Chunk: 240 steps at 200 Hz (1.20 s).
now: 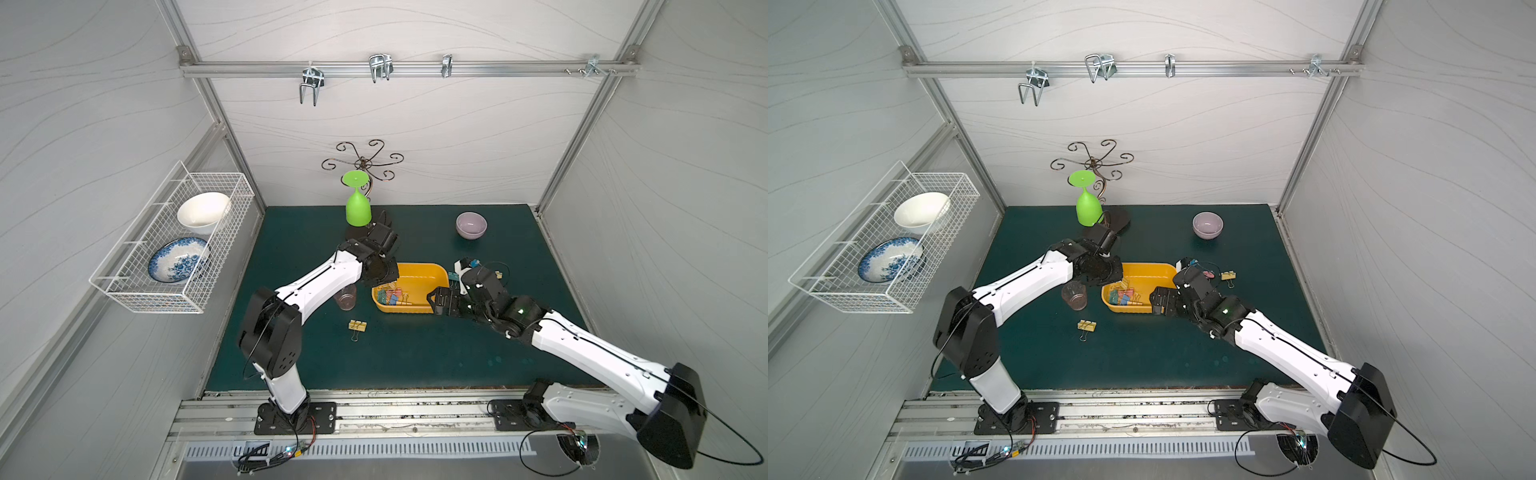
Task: Take out the binder clips from the storage box
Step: Pick up the binder clip from the storage box.
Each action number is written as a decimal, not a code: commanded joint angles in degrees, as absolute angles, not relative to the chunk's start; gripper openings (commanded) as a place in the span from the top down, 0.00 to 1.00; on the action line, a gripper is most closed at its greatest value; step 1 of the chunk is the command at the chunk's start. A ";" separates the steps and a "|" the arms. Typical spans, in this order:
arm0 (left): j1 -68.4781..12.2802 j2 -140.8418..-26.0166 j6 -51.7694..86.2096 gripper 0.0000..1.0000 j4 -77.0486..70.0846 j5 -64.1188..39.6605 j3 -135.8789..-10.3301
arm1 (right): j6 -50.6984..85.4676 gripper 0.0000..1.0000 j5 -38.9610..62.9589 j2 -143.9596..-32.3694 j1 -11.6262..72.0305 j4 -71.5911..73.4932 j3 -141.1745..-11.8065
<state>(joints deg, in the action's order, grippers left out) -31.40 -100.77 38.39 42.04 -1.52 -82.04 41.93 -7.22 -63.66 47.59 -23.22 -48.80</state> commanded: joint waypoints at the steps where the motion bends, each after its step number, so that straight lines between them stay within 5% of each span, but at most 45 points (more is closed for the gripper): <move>1: -29.16 -104.29 32.83 0.64 47.41 -2.69 -86.89 | 41.08 0.01 -5.99 -64.62 47.37 -22.29 -49.00; 240: -24.52 -121.27 31.50 0.80 46.63 -9.05 -98.49 | 42.28 0.01 -5.55 -67.29 46.93 -24.99 -50.10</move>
<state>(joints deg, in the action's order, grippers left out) -24.75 -119.85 31.29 47.64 -8.01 -96.40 42.11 -5.50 -67.05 47.27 -23.35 -48.82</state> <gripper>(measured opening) 0.221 0.988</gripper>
